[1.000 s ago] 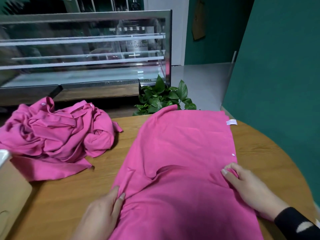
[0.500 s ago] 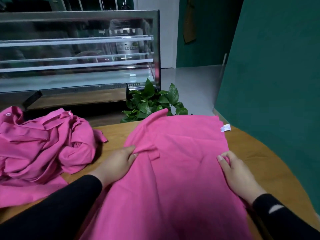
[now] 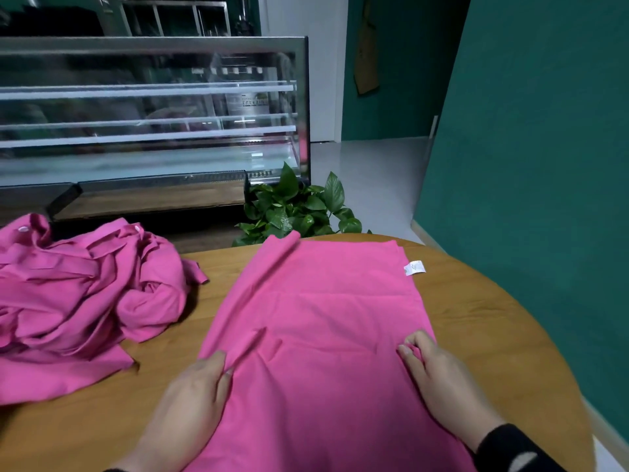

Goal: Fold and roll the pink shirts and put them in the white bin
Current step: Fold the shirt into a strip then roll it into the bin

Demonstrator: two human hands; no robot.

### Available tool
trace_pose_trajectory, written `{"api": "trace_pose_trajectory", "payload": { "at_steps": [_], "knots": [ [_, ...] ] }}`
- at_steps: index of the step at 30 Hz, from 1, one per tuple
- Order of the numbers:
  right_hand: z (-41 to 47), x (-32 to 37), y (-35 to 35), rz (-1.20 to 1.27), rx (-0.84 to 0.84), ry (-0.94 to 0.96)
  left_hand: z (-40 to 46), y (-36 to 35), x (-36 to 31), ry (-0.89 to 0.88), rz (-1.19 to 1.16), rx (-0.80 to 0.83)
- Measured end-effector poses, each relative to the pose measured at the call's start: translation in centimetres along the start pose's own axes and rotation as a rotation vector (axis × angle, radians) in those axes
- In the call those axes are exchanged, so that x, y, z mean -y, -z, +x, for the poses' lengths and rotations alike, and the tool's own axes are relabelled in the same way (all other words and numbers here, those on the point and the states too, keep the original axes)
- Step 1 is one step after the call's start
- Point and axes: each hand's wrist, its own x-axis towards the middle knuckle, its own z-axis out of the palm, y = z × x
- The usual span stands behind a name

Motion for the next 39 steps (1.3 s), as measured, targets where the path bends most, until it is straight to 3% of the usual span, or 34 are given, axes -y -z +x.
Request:
{"api": "trace_pose_trajectory", "payload": {
  "at_steps": [7,10,13,16,18,21,23,27,32,36,39],
  "knots": [
    [-6.1,0.5,1.7,-0.027,0.148,-0.047,-7.5,2.7,-2.3,0.169,0.039,0.037],
    [-6.5,2.0,5.2,0.095,0.072,-0.088,-6.6,6.2,-3.8,0.410,-0.120,0.030],
    [-4.7,4.5,9.4,0.191,-0.168,-0.058,-2.4,10.3,-4.6,0.254,-0.393,-0.126],
    [-0.1,6.9,11.4,0.237,-0.251,0.015,3.9,12.0,-5.1,0.174,-0.415,-0.243],
    [3.4,7.4,10.3,0.208,-0.179,0.015,7.2,10.3,-4.2,0.137,-0.325,-0.129],
    [7.2,4.9,5.8,0.144,0.062,-0.028,8.3,4.7,-0.7,0.134,-0.167,0.140],
    [7.9,2.8,3.3,0.166,0.152,-0.054,6.8,1.8,1.7,0.149,-0.085,0.213],
    [8.0,0.7,2.4,0.262,0.105,-0.091,4.0,-1.1,4.9,0.175,0.020,0.126],
    [8.0,0.8,2.4,0.174,0.125,-0.061,4.0,-1.0,4.9,0.145,0.223,0.089],
    [9.5,1.8,2.4,0.069,0.203,-0.078,5.2,-0.7,5.6,0.078,0.113,0.091],
    [11.7,1.8,2.0,0.081,0.159,-0.111,4.9,-1.1,5.9,0.081,0.026,0.080]
  ]
}}
